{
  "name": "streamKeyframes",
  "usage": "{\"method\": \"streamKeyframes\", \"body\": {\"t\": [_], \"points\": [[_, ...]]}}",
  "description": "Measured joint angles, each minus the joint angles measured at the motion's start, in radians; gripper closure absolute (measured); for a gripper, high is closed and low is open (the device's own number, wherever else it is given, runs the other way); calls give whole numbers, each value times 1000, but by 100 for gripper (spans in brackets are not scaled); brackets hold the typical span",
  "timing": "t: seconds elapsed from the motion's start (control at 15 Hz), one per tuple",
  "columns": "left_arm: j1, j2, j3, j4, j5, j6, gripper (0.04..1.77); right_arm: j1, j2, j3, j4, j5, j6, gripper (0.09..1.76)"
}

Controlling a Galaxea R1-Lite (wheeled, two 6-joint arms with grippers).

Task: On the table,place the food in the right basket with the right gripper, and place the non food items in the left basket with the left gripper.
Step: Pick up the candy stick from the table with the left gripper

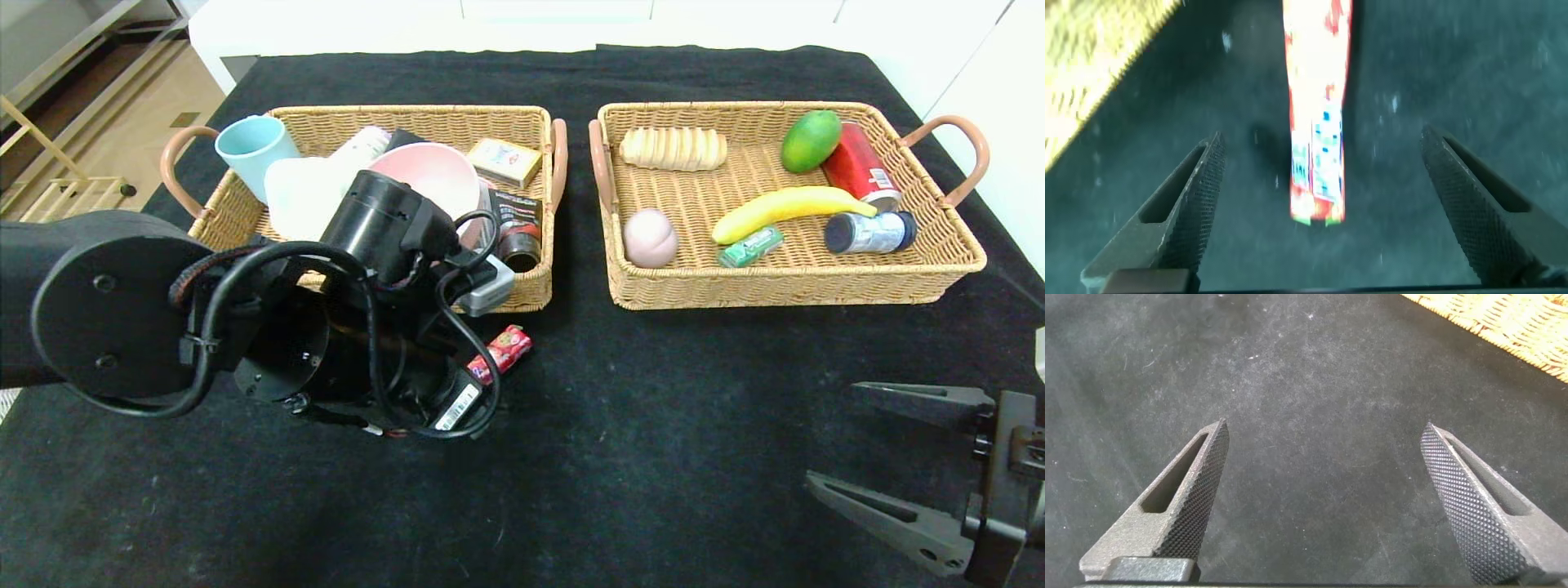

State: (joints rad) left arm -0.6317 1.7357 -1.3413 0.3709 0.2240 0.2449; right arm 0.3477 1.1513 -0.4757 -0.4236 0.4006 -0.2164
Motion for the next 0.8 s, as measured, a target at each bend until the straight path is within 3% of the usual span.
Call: {"method": "streamKeyframes", "body": {"t": [0.53,0.8], "points": [[13,54,-24,-43,31,0,10,1,-1,2,0,-1,-12,14],[14,59,-21,-42,26,-1,71,1,-1,3,0,-1,-12,14]]}}
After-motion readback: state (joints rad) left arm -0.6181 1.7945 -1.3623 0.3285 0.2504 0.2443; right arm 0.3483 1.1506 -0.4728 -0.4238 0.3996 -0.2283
